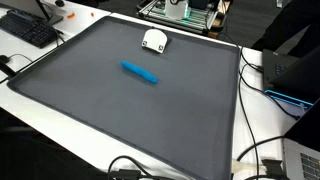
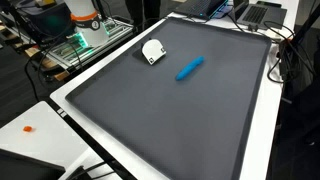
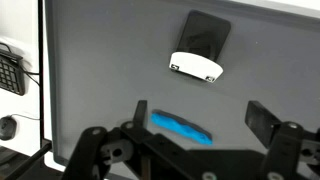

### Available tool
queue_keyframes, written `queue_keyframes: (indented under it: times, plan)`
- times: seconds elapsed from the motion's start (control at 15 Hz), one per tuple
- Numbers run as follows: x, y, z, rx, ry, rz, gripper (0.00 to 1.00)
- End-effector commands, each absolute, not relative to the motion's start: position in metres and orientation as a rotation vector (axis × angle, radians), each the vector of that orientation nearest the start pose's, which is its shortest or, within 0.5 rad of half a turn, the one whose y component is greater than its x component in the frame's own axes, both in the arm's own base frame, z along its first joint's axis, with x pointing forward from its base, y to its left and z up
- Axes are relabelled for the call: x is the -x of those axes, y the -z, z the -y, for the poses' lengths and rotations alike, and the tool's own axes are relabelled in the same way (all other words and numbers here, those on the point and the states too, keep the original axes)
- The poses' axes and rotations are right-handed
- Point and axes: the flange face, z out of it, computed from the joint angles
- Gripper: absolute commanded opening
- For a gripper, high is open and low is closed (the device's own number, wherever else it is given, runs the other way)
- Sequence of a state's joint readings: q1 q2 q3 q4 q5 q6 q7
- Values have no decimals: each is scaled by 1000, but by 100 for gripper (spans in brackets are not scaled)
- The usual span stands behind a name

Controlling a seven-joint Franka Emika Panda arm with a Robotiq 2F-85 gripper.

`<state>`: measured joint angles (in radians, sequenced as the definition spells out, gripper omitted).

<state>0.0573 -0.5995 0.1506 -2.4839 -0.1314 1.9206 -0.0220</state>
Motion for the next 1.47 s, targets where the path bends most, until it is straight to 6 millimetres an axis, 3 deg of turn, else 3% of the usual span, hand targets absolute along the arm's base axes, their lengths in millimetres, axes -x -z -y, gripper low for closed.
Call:
queue_keyframes:
  times: [0.0, 0.27, 0.4, 0.8, 1.4]
  plan:
    - [-367, -496, -72, 3321, 75, 415, 100]
    - [-367, -496, -72, 3321, 75, 415, 100]
    - [-368, -482, -76, 3277, 41, 168, 100]
    - [-373, -441, -91, 3142, -34, -339, 100]
    - [-382, -370, -80, 2863, -109, -1022, 100]
